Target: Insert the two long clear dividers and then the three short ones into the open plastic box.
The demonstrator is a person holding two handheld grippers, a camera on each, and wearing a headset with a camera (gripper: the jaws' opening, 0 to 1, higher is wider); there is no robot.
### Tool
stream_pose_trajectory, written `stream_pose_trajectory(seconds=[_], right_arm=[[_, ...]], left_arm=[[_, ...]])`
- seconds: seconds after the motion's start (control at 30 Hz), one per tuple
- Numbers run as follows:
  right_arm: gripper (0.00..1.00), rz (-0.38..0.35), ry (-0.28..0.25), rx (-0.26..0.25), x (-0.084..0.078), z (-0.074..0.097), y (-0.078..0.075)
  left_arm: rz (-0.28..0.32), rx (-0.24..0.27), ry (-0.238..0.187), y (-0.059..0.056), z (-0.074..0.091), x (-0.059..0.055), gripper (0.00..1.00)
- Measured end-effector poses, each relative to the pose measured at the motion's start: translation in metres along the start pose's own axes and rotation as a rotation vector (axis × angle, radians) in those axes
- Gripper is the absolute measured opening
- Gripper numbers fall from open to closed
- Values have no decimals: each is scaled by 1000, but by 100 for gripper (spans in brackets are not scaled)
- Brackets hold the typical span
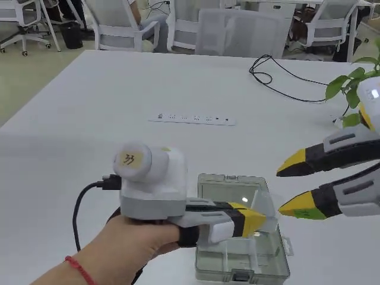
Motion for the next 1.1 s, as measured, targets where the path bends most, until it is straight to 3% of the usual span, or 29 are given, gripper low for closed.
stream_pose_trajectory(seconds=[0.3,0.47,0.7,1.1], right_arm=[[26,-15,-2,153,3,1,-1],[22,5,25,217,2,-3,2],[16,26,45,271,2,-9,6],[8,28,45,347,2,-17,14]], left_arm=[[-119,-66,23,-7,6,1,0],[-172,-88,33,-10,8,1,0],[-220,-125,21,-16,8,2,0],[-232,-158,3,-24,8,4,0]])
Point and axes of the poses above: the centre of the closed fingertips' face, and the gripper's own axes: z roughly backward along the fingers, y roughly to its left, x roughly out of its top, the point moved 8 cm from there along z, roughly backward along the fingers, and after that the axes turned 2 degrees about -y, right-handed, at the moved point
